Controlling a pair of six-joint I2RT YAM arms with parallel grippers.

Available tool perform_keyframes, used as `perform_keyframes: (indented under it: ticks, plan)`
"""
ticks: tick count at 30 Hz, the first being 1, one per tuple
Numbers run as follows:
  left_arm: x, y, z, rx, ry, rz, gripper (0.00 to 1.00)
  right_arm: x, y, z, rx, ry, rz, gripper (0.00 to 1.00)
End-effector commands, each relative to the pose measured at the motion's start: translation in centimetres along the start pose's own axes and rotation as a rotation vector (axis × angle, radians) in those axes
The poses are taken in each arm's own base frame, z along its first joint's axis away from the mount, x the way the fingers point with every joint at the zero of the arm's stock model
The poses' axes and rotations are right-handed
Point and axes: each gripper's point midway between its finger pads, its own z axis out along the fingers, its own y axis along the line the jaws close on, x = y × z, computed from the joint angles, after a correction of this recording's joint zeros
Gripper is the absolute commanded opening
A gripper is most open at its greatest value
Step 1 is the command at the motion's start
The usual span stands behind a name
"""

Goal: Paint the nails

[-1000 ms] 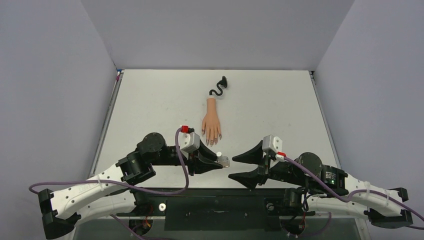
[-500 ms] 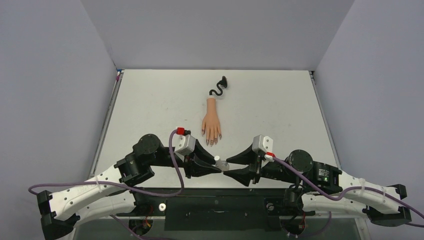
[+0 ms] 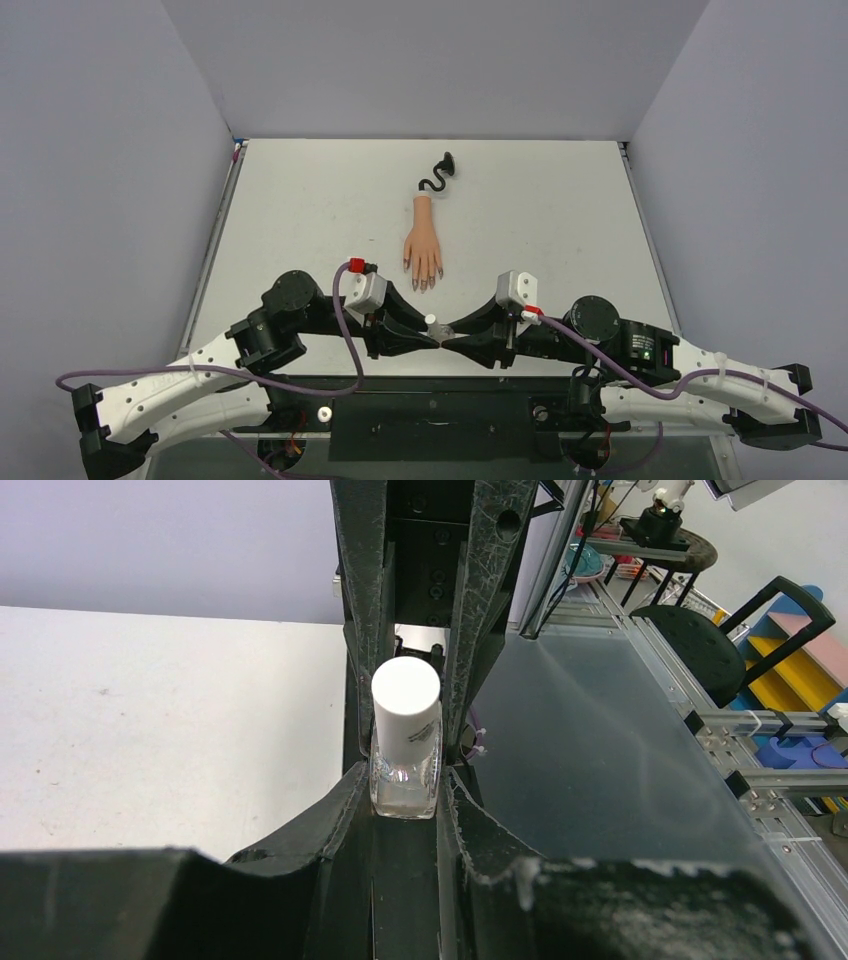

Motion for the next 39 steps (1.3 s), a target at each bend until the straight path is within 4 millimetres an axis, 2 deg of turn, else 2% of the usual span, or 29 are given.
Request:
perform_keyframes:
  ticks: [1,10,12,14,17,20,23,26,31,35,39]
  plan:
    - [-1.7,-0.8,0.0,0.035,-0.060,0.047,0.00,-2.2,0.1,0.5,-0.004,-0.058,-0.018,0.20]
    - [-1.8,-0.7,0.0,0.031,-0.072,0.053,0.00,-1.6,0.1,1.1,-0.008,-0.036,-0.005,0.20]
    - [-1.8,-0.7,0.1,0.031,-0.077,0.053,0.00,-1.5,0.2,1.1,-0.010,-0.032,-0.003,0.16]
    - [-1.8,-0.6,0.1,0.028,-0.080,0.053,0.00,-1.5,0.2,1.1,-0.013,-0.031,-0.002,0.03]
    - [-1.7,-0.4,0.1,0.020,-0.081,0.051,0.01,-1.4,0.3,0.9,-0.013,-0.032,0.001,0.00]
    - [-1.7,-0.4,0.1,0.017,-0.078,0.049,0.11,-1.3,0.2,0.8,-0.011,-0.035,0.002,0.00]
    - [-1.6,-0.3,0.0,0.004,-0.069,0.047,0.27,-1.3,0.2,0.7,-0.010,-0.041,0.001,0.00]
    - [-1.5,-0.2,-0.2,-0.005,-0.068,0.046,0.37,-1.5,0.3,0.5,-0.013,-0.046,0.001,0.00]
    - [-1.6,0.0,-0.6,-0.031,-0.071,0.054,0.61,-1.7,0.3,0.2,-0.012,-0.050,0.000,0.00]
    - [-1.7,0.2,-1.0,-0.054,-0.055,0.065,0.63,-1.7,0.2,-0.1,-0.007,-0.053,0.002,0.00]
    - [-1.9,0.2,-1.4,-0.072,-0.050,0.077,0.60,-1.7,0.3,-0.2,-0.012,-0.055,0.003,0.00]
